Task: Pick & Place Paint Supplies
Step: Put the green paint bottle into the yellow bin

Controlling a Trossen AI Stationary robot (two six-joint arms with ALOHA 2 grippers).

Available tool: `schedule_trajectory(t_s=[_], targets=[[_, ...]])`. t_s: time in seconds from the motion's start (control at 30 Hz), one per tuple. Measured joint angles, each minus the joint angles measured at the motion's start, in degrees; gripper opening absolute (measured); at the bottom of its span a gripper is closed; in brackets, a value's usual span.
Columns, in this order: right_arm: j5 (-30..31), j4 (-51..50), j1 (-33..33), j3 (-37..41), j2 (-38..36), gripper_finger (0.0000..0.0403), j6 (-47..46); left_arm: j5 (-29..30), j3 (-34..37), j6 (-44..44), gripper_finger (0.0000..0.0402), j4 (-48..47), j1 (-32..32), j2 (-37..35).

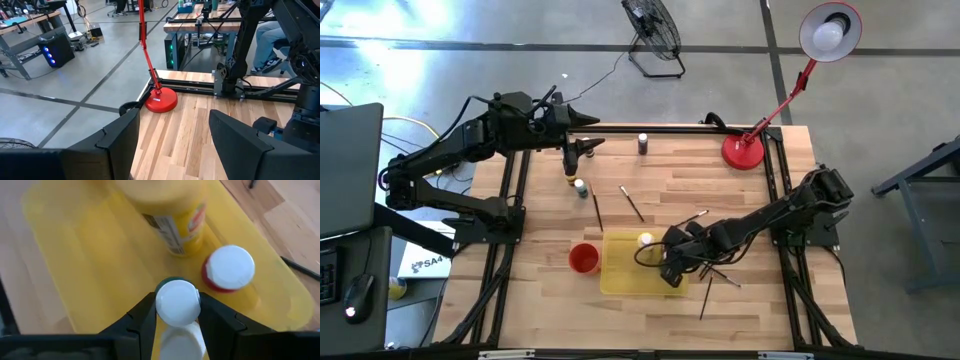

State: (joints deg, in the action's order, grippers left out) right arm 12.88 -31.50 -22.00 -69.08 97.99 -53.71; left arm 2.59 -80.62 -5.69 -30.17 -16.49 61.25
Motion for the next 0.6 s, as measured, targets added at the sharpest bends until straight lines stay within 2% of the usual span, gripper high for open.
schedule_trajectory(t_s=[0.23,0.6], targets=[[-2.6,4.4,0.0,0.0,0.0,0.0132,3.6,0.0,0.0,0.0,0.0232,0.0,0.0,0.0],[-1.2,4.6,0.0,0.0,0.0,0.0141,3.9,0.0,0.0,0.0,0.0232,-0.5,0.0,0.0]])
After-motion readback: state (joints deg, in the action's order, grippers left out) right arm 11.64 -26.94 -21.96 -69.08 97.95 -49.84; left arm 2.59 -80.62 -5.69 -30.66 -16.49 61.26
